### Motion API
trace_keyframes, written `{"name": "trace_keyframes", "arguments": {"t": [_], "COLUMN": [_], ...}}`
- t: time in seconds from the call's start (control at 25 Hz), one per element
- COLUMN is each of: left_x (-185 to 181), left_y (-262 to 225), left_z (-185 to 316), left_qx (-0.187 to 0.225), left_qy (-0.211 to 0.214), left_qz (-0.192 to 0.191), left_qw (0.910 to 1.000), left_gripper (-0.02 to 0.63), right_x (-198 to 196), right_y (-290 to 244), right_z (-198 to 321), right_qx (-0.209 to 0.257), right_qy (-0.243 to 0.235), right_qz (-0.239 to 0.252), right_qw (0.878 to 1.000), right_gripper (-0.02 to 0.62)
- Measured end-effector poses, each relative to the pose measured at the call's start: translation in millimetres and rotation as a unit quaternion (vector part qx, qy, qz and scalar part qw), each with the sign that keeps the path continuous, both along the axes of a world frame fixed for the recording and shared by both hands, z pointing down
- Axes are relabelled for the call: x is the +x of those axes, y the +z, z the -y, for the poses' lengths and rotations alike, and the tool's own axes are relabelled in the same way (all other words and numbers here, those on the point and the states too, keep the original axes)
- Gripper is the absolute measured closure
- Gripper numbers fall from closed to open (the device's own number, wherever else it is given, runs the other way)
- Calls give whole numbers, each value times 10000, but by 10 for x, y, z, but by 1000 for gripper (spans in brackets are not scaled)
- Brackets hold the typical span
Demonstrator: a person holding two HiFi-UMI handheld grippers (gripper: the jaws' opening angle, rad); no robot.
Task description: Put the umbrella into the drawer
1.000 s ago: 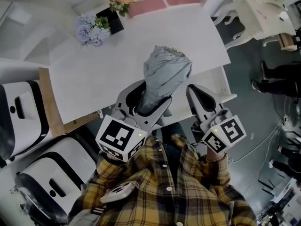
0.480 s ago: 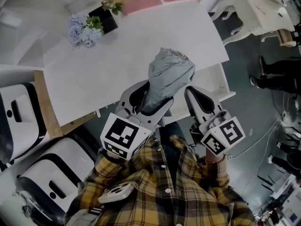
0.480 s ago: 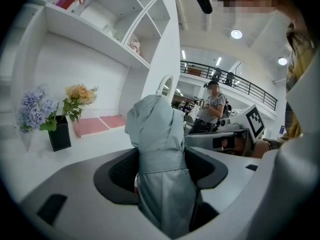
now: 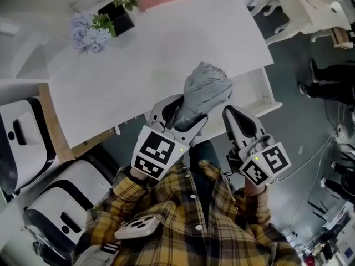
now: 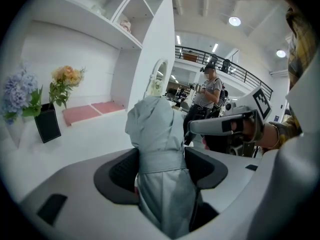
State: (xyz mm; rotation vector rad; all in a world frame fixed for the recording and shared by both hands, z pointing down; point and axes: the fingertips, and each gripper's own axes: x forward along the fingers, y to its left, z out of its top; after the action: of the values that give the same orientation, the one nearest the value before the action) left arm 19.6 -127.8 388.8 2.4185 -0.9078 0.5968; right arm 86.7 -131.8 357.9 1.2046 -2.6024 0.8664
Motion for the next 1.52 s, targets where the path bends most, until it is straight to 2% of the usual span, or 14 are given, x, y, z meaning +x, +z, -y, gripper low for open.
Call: {"name": "trace_keyframes", "arguments": {"t": [0.36, 0.64, 0.84, 1.12, 1.52], "left_x": [173, 324, 399, 410, 517], "left_y": [475, 857, 1078, 1489, 1946], "left_z": [-114, -235, -303, -368, -391], "left_qx": [-291, -534, -707, -840, -1008], "left_qy": [481, 893, 1008, 1319, 1543], "left_qz": [254, 506, 580, 896, 1162], "left_qw": [9981, 9933, 9907, 9836, 9760], "left_gripper": [305, 307, 307, 307, 308], "right_x": [131, 248, 310, 267, 247], "right_y": [228, 499, 704, 930, 1245], "right_z": [-93, -159, -170, -196, -249], "right_qx": [-240, -495, -676, -867, -1186], "right_qy": [243, 401, 466, 390, 258], "right_qz": [-38, -73, -70, -16, -116], "right_qw": [9994, 9979, 9966, 9955, 9925], "right_gripper": [578, 578, 578, 578, 578]}}
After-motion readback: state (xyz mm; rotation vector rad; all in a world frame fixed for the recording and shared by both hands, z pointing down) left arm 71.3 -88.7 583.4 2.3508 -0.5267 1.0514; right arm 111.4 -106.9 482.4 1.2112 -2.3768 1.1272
